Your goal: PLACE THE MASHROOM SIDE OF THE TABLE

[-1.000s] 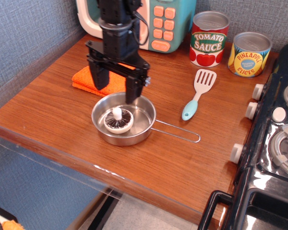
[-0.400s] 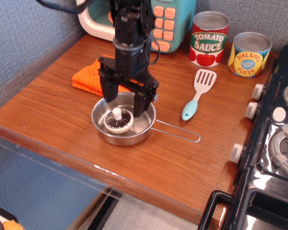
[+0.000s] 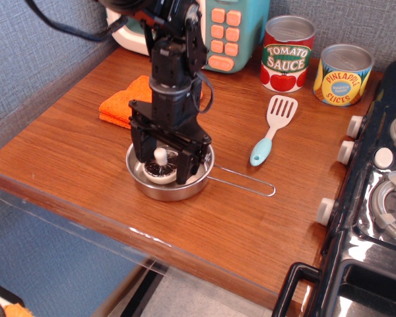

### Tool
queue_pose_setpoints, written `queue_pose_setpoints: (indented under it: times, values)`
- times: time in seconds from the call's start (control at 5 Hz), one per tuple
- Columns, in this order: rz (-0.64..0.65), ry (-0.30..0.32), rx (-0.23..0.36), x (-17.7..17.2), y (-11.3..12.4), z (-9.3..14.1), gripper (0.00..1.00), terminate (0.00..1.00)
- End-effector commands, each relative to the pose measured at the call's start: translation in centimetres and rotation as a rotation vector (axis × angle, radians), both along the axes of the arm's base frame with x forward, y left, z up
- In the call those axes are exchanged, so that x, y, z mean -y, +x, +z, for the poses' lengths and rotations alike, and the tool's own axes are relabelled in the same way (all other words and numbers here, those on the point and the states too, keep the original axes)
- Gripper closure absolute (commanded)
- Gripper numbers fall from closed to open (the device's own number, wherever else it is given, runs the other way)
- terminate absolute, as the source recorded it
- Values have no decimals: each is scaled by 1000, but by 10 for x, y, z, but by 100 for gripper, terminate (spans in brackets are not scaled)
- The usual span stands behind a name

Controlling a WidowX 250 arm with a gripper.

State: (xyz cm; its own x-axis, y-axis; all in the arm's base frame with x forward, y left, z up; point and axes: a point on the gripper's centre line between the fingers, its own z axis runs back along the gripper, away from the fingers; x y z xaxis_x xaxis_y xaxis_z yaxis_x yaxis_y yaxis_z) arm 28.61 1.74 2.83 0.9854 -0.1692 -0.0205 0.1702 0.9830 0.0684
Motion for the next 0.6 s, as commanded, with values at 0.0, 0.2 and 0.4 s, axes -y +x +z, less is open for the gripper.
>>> queue_pose_setpoints:
  times: [0.0,0.2,0.4]
  values:
    - [20,10,56,-5,2,9,0,0]
    - [37,27,41,-6,3,2,0,0]
    - [47,37,38,-5,6,-1,0,0]
